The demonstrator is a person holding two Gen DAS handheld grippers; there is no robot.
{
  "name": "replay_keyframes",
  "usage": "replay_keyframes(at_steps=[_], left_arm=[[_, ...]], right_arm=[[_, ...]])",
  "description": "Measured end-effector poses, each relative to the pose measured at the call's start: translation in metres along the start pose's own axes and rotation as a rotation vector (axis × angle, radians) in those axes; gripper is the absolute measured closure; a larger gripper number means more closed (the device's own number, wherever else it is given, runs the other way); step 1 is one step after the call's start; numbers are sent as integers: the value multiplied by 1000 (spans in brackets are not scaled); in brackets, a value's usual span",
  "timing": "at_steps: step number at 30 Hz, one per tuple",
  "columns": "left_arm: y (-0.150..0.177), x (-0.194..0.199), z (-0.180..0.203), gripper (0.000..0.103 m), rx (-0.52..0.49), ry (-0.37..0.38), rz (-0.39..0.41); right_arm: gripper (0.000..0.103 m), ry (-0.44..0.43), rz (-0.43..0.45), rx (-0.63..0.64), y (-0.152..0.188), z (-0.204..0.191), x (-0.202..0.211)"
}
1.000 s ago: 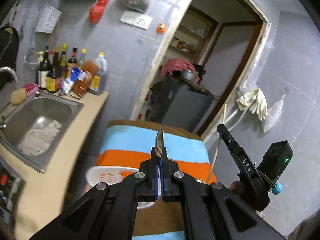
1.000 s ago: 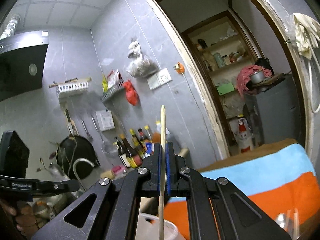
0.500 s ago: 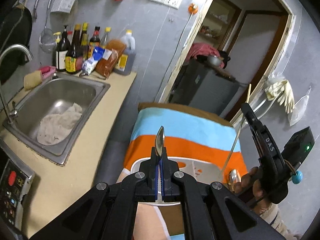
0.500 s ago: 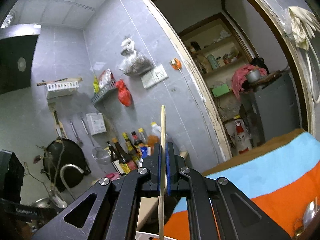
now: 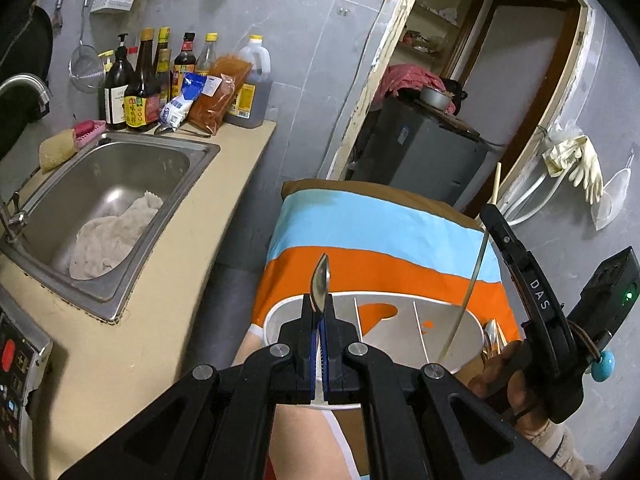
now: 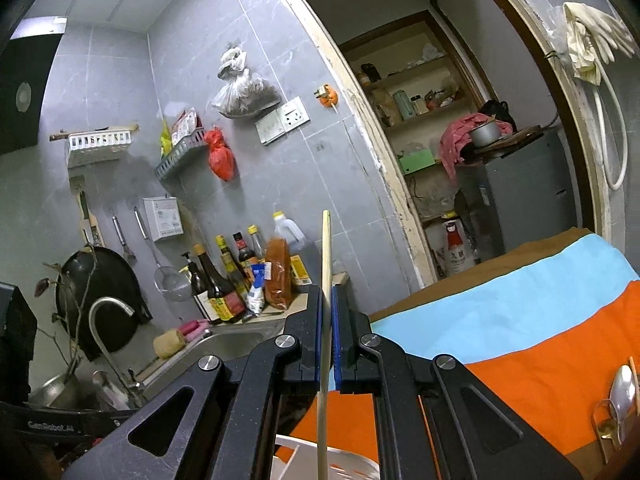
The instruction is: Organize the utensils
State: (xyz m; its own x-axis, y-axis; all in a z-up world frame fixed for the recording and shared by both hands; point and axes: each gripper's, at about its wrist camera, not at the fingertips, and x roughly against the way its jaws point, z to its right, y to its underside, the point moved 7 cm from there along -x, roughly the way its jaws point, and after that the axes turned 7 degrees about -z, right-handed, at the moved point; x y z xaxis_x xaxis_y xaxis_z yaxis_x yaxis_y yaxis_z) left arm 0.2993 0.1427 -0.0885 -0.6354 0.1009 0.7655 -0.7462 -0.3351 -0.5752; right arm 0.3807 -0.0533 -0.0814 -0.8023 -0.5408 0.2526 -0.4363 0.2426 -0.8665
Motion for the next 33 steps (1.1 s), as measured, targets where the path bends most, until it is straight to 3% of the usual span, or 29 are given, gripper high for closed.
replay_keyframes(at_steps=[15,18,23,24,25,28,31,33], left_arm=[[7,3,6,97,76,31,-30],[7,5,8,89,80,29,-16],[4,16,17,58,91,38,56],[2,18,20,56,90,40,75],[2,20,24,54,86,41,90],[1,22,35,49,71,44,120],[1,25,51,38,54,56,164],[1,29,64,29,42,60,207]], right_arm=[[98,-28,-82,-1,9,6,8],[98,-33,-94,5,10,8,14],[98,-30,-111,14,7,15,28],[97,-29,-111,18,5,17,31],[92,-25,-112,24,3,19,35],[58,-17,-101,27,-6,27,47],[56,-17,-88,32,-16,35,60],[48,-12,-81,40,-23,40,69]])
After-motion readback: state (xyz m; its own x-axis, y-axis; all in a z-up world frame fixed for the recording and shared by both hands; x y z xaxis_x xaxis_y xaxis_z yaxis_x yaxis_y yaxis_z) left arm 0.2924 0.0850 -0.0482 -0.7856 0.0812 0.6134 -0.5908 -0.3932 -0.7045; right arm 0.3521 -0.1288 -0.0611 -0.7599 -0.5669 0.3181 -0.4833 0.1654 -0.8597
